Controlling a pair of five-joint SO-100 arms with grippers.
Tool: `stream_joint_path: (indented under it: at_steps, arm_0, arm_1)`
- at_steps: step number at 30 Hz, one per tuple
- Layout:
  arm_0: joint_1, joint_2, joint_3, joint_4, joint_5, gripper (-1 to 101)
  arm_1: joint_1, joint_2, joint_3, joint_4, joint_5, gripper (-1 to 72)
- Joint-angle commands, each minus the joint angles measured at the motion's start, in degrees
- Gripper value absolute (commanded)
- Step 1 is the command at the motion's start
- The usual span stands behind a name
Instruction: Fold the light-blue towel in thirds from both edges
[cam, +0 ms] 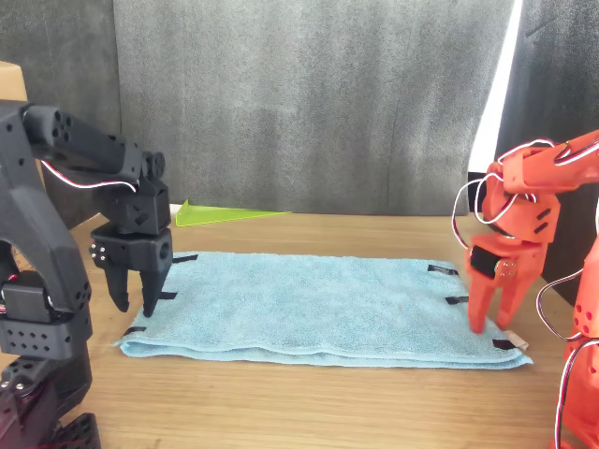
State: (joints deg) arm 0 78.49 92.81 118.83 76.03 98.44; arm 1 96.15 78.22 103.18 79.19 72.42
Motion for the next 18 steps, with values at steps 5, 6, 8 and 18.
stream_joint_path:
  at_steps: [5, 6, 8, 18]
  arm_0:
    - [0.09, 0.53, -1.41, 0.62, 1.05, 20]
    - [0.00, 0.35, -1.41, 0.88, 1.32, 20]
    - [0.00, -0.18, -1.58, 1.41, 1.76, 20]
    - [0.26, -5.89, -4.92, 2.90, 2.29, 19]
  arm_1:
    - [2.29, -1.49, 0.35, -0.09, 0.62, 21.9]
    - [2.46, -1.76, 0.35, -0.09, 0.70, 21.9]
    - [2.64, -2.37, 0.35, -0.26, 0.88, 21.8]
    - [3.08, -2.99, 0.35, -0.62, 1.32, 21.6]
